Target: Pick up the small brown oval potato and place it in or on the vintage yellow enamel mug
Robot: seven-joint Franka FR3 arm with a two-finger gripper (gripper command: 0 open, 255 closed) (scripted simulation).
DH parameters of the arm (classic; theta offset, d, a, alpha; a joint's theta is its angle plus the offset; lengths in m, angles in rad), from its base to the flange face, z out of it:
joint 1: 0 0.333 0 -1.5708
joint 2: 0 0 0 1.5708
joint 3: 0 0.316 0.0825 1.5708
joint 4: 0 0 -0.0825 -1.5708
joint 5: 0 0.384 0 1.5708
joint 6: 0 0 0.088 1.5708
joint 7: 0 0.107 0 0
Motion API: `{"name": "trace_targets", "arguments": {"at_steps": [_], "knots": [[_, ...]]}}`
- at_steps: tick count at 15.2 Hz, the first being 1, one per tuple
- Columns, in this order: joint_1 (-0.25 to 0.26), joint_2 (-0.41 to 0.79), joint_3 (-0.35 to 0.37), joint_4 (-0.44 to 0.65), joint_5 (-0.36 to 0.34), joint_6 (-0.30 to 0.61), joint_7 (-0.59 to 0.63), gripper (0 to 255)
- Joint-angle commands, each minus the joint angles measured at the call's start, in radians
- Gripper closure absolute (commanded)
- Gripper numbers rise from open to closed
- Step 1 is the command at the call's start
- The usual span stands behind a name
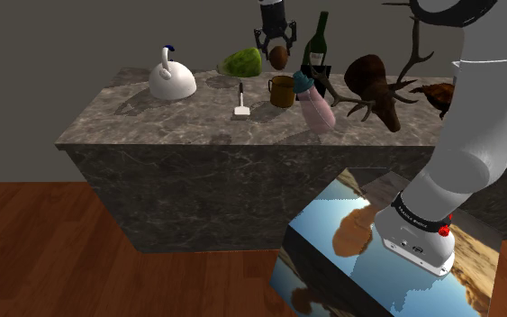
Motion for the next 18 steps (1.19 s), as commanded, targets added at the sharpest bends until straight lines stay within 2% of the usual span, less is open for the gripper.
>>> {"name": "trace_targets", "arguments": {"at_steps": [1,4,18], "knots": [[-0.025,0.034,-0.015,0.053,-0.007,-0.012,-0.046,255],[-0.060,0.086,-0.035,0.134,-0.015,-0.031,-0.107,255],[-0.071,0.081,-0.035,-0.064,-0.017,0.158,-0.076,255]]}}
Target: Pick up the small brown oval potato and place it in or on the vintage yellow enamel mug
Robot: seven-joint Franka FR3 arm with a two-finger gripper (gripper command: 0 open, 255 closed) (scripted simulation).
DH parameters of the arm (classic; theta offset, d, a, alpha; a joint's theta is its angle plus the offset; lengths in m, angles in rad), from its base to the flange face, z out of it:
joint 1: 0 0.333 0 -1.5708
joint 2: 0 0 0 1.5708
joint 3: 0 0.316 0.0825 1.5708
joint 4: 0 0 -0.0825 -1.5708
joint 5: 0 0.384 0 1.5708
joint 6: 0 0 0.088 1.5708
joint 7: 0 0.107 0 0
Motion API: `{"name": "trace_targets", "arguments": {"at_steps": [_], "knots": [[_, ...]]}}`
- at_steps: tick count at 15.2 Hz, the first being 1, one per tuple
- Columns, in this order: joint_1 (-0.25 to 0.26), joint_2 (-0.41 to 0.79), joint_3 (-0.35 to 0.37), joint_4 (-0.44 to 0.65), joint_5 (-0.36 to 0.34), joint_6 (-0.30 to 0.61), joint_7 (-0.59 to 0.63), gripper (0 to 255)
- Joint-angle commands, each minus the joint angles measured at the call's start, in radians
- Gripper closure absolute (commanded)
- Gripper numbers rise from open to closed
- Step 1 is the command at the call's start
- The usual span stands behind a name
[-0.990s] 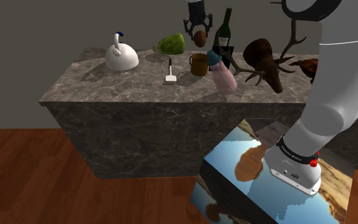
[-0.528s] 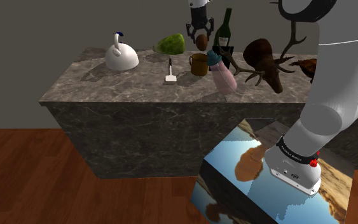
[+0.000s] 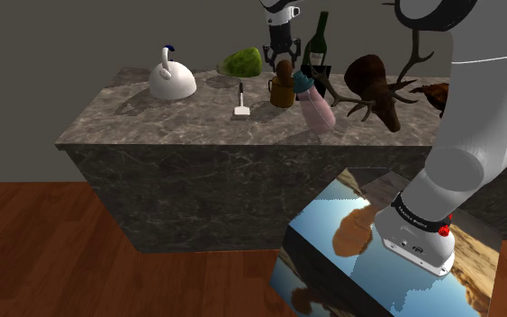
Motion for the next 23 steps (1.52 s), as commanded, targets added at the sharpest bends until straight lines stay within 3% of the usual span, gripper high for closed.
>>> {"name": "trace_targets", "arguments": {"at_steps": [1,8,9,14,18,23], "knots": [[0.001,0.002,0.000,-0.011,0.000,0.013,0.004,255],[0.001,0.002,0.000,-0.011,0.000,0.013,0.004,255],[0.001,0.002,0.000,-0.011,0.000,0.013,0.004,0],[0.001,0.002,0.000,-0.011,0.000,0.013,0.004,0],[0.021,0.039,0.003,0.170,-0.001,-0.132,-0.006,0],[0.022,0.039,0.002,0.170,0.000,-0.132,-0.006,0]]}}
